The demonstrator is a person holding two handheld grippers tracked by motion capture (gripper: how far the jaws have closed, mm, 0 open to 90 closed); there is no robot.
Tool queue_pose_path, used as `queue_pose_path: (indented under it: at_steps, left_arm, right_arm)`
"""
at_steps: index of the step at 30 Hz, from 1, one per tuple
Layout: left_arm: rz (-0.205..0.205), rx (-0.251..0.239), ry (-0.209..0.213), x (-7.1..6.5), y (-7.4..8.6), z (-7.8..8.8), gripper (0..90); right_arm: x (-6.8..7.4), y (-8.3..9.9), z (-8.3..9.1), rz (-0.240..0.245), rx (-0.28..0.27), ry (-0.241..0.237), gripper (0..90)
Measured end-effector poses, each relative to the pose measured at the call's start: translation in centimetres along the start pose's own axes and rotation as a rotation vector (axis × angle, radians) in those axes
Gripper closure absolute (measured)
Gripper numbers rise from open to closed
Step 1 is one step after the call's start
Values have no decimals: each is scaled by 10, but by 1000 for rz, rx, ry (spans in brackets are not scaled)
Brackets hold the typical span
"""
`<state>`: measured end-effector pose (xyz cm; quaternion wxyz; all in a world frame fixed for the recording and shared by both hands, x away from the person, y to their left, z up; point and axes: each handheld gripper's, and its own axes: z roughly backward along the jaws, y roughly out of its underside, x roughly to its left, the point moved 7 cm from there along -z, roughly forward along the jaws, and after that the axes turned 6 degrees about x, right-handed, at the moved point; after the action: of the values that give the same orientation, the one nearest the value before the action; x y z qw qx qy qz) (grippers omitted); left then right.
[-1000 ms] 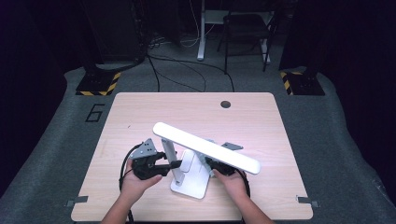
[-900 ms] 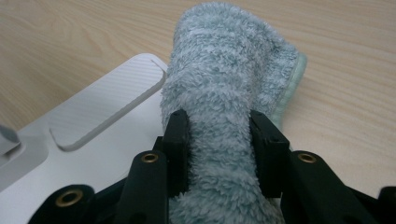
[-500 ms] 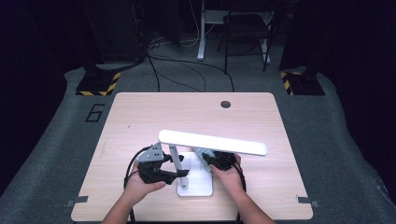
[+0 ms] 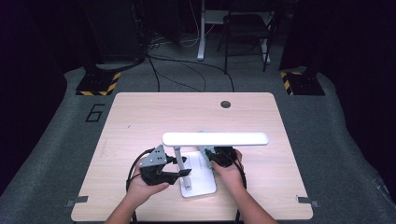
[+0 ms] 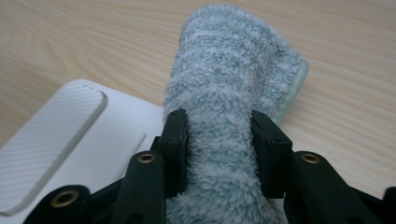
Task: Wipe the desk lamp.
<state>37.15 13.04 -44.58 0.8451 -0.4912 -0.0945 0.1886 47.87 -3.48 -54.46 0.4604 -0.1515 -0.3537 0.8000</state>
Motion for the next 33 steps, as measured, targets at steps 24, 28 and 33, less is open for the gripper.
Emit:
queue_pose_path:
  at_steps: [24, 28, 33]
  left_arm:
    - [33, -1, -58, 6, 1, 0, 528]
    - [36, -7, -73, 6, 1, -1, 528]
    - [37, -8, -70, 6, 1, -1, 528]
  right_arm:
    - [-4, 16, 2, -73, 41, -64, 637]
    - [1, 30, 16, -59, 47, -85, 637]
    - [11, 56, 40, -34, 56, -95, 636]
